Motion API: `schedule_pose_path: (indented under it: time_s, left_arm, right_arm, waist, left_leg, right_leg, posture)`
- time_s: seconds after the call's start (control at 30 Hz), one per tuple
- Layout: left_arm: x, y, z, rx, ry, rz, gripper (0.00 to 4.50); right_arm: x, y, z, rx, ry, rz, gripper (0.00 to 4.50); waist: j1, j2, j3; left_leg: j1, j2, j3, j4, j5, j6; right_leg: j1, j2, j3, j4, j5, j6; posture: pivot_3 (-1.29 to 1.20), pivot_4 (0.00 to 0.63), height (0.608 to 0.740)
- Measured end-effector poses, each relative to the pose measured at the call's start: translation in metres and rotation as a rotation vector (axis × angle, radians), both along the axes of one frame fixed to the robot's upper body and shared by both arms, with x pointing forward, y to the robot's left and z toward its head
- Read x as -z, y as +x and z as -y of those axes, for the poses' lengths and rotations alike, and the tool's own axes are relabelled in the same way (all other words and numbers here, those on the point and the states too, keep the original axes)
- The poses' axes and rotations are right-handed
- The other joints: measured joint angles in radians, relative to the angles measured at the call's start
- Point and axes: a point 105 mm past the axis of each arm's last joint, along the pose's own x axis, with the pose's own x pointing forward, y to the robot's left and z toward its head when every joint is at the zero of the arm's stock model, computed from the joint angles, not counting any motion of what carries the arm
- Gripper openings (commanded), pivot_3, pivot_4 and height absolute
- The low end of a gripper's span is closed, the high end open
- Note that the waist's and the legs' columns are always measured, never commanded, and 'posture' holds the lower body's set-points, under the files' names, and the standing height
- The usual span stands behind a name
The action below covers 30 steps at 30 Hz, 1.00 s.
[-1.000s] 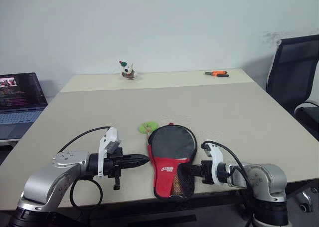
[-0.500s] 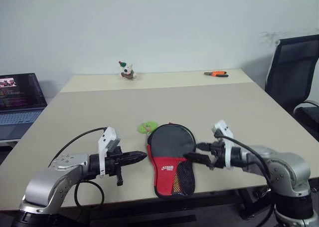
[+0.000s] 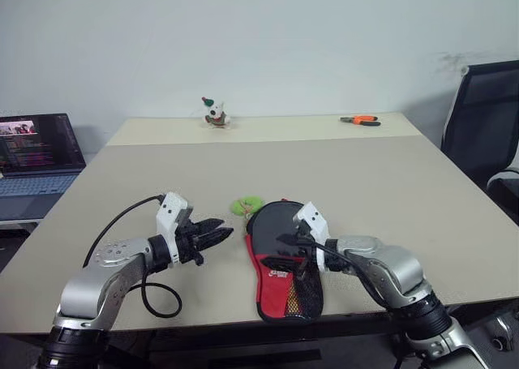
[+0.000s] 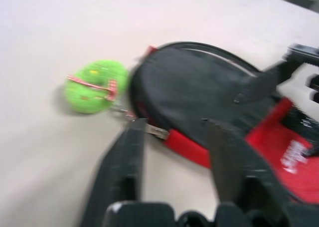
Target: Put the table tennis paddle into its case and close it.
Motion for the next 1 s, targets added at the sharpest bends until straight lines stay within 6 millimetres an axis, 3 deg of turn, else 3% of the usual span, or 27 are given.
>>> schedule_pose_path:
  time_s: [0.13, 0.23, 0.33, 0.63, 0.77, 0.93, 1.0]
  left_arm:
    - [-0.009, 0.026, 0.0, -0.047, 0.001, 0.022, 4.48]
    - [-0.015, 0.051, 0.003, -0.092, 0.009, 0.021, 4.48]
    - [-0.008, 0.071, 0.013, -0.097, -0.006, -0.039, 4.48]
    - [0.012, 0.113, 0.034, -0.116, -0.019, -0.188, 4.48]
    - [0.033, 0.114, 0.034, -0.141, 0.013, -0.251, 4.48]
    - [0.037, 0.115, 0.037, -0.127, 0.064, -0.233, 4.48]
    - [0.039, 0.115, 0.038, -0.124, 0.083, -0.227, 4.14]
  right_arm:
    - [0.003, 0.005, 0.002, 0.025, -0.02, 0.026, 4.5]
    - [0.007, 0.008, -0.001, 0.048, -0.019, 0.018, 4.5]
    - [0.009, 0.011, 0.0, 0.073, -0.029, 0.019, 4.5]
    - [0.009, 0.015, 0.0, 0.116, -0.025, 0.019, 4.5]
    - [0.009, 0.017, 0.003, 0.14, -0.029, 0.016, 4.5]
    - [0.008, 0.018, 0.006, 0.171, -0.028, 0.015, 4.5]
    - [0.008, 0.019, 0.006, 0.181, -0.03, 0.017, 4.5]
  waist:
    - [0.007, 0.0, 0.0]
    - [0.015, 0.0, 0.0]
    - [0.016, 0.0, 0.0]
    - [0.014, 0.0, 0.0]
    - [0.013, 0.0, 0.0]
    - [0.016, 0.0, 0.0]
    - [0.016, 0.0, 0.0]
  left_leg:
    - [-0.001, 0.0, -0.002, 0.001, 0.0, 0.0]
    - [-0.001, -0.001, -0.002, 0.001, 0.0, 0.0]
    - [-0.002, -0.002, -0.002, 0.001, 0.0, 0.0]
    - [-0.006, -0.002, -0.004, 0.002, 0.0, 0.0]
    - [-0.01, -0.002, -0.006, 0.002, 0.0, 0.0]
    - [-0.01, -0.002, -0.006, 0.003, 0.0, 0.0]
    - [-0.01, -0.003, -0.007, 0.003, 0.0, 0.0]
  right_leg:
    - [0.0, 0.001, -0.002, 0.0, 0.0, 0.0]
    - [0.0, 0.001, -0.002, 0.0, 0.001, 0.0]
    - [0.0, 0.001, -0.003, 0.0, 0.001, 0.001]
    - [-0.003, 0.001, -0.01, -0.001, 0.001, 0.001]
    - [-0.005, 0.0, -0.012, 0.0, 0.001, 0.0]
    - [-0.004, 0.0, -0.015, 0.0, 0.002, 0.0]
    - [-0.004, 0.0, -0.017, 0.0, 0.002, 0.0]
  posture:
    - [0.0, 0.15, 0.74]
    - [0.0, 0.15, 0.74]
    - [0.0, 0.15, 0.74]
    - [0.0, 0.15, 0.74]
    - [0.0, 0.15, 0.74]
    - [0.0, 0.15, 0.74]
    - [0.0, 0.15, 0.74]
